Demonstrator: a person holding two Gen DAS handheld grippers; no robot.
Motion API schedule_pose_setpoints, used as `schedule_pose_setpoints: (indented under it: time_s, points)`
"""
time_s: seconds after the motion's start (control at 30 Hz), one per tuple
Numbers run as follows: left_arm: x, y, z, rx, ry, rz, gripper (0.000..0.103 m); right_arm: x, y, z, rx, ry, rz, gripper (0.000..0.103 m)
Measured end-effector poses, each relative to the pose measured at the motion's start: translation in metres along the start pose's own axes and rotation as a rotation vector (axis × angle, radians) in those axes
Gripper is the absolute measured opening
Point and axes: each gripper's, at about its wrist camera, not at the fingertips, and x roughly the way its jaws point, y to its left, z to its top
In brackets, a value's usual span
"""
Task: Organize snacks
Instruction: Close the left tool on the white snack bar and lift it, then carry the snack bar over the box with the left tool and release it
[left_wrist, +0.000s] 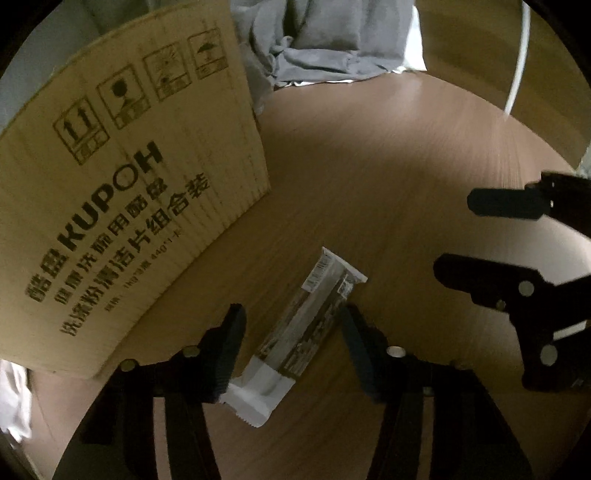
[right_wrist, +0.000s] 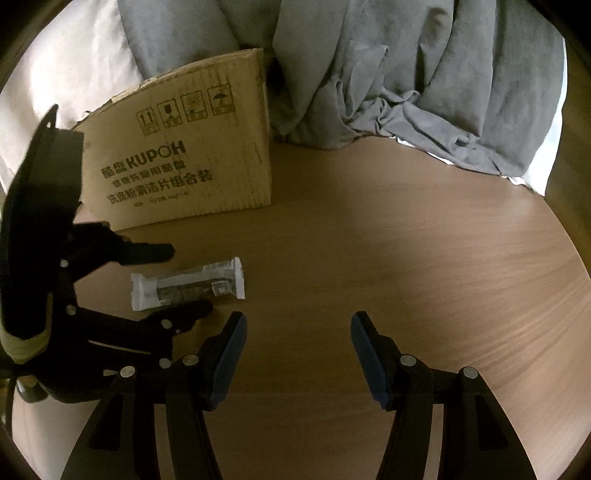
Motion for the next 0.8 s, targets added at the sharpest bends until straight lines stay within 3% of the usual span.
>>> schedule_pose_setpoints:
  time_s: [0.07, 0.3, 0.43, 0.67, 0.8]
  points:
    - [0.001, 0.003, 0.001, -0.023, 0.003, -0.021, 0.035, 0.0, 0.0, 0.002, 0.006, -0.002, 0.003, 0.06]
    - [-0.004, 0.005, -0.002, -0.103, 0.015, -0.069, 0.024, 0.001, -0.003, 0.007, 0.023, -0.01, 0.015, 0.06]
    - [-0.012, 0.003, -0.008, -0.129, 0.004, -0.049, 0.023, 0.0, -0.004, 0.006, 0.023, -0.012, 0.03, 0.06]
    - [-0.036, 0.011, -0.017, -0.272, -0.043, -0.073, 0.022, -0.011, -0.003, 0.004, 0.021, -0.028, 0.06, 0.06]
    - [-0.055, 0.011, -0.021, -0.321, -0.07, -0.037, 0.022, -0.022, -0.003, 0.005, 0.026, -0.043, 0.088, 0.06]
